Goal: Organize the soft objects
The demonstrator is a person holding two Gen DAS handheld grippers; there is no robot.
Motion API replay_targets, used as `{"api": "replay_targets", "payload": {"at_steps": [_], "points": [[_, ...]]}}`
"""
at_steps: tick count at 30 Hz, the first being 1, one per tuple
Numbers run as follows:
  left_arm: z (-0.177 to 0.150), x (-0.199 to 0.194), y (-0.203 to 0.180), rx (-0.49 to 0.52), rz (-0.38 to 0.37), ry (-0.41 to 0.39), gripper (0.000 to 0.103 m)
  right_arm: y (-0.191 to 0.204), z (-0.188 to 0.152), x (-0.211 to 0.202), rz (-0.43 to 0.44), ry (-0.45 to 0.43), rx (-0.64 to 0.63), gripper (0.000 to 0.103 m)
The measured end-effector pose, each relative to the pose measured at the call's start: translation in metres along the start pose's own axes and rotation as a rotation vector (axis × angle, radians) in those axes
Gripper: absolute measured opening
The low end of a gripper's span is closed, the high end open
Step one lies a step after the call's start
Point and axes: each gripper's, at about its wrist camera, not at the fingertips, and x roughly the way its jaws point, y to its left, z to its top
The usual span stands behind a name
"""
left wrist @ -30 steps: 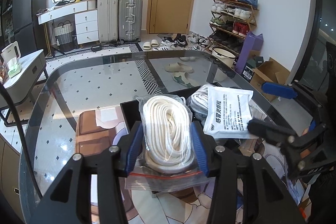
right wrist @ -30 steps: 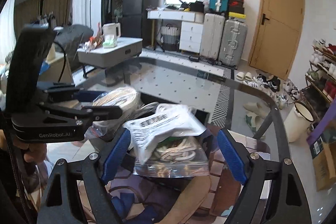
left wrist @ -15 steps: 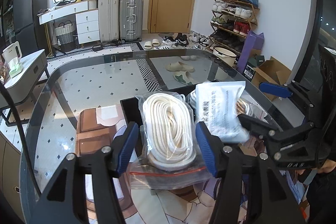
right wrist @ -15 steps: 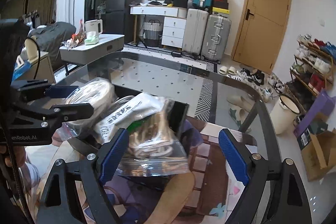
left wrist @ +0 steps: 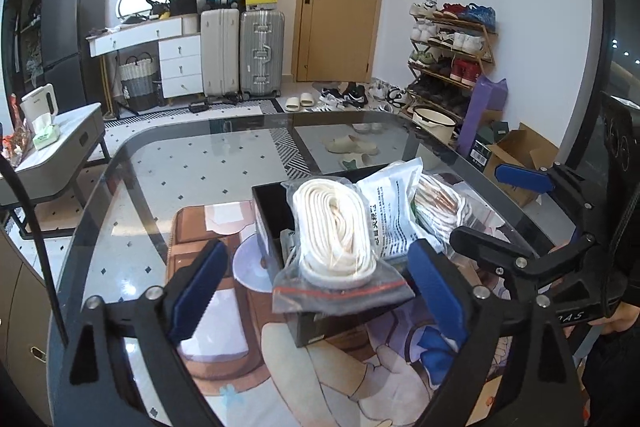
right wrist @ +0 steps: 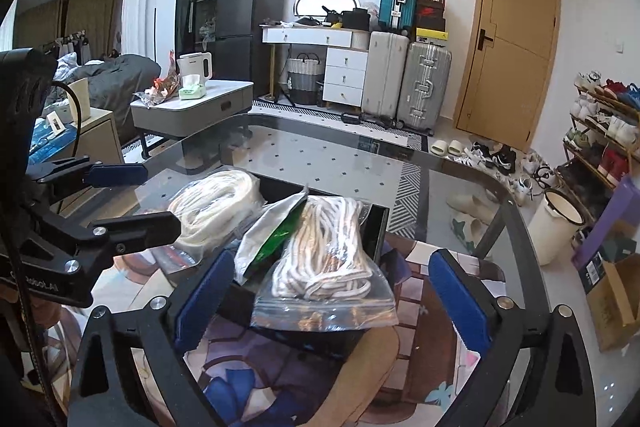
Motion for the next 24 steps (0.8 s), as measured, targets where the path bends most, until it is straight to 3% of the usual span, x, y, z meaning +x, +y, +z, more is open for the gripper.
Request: {"api": "replay_targets", "payload": {"at_steps": [3, 16, 24], "points": [[-0.006, -0.006, 0.001, -0.008, 0.026, -0.026, 0.103, 0.004, -0.005, -0.005, -0.003, -0.012, 0.003, 0.102], [-0.033, -0.019, -0.001, -0.025, 0.104, -0.121, 0.103, 0.002, -0.033, -0.017, 0.009, -0.062, 0.083, 0.102], [-0.038, -0.014, -0.005, -0.021, 0.103, -0.135, 0.103, 0.000, -0.040, -0.022, 0.025, -0.115, 0.116, 0.102]]}}
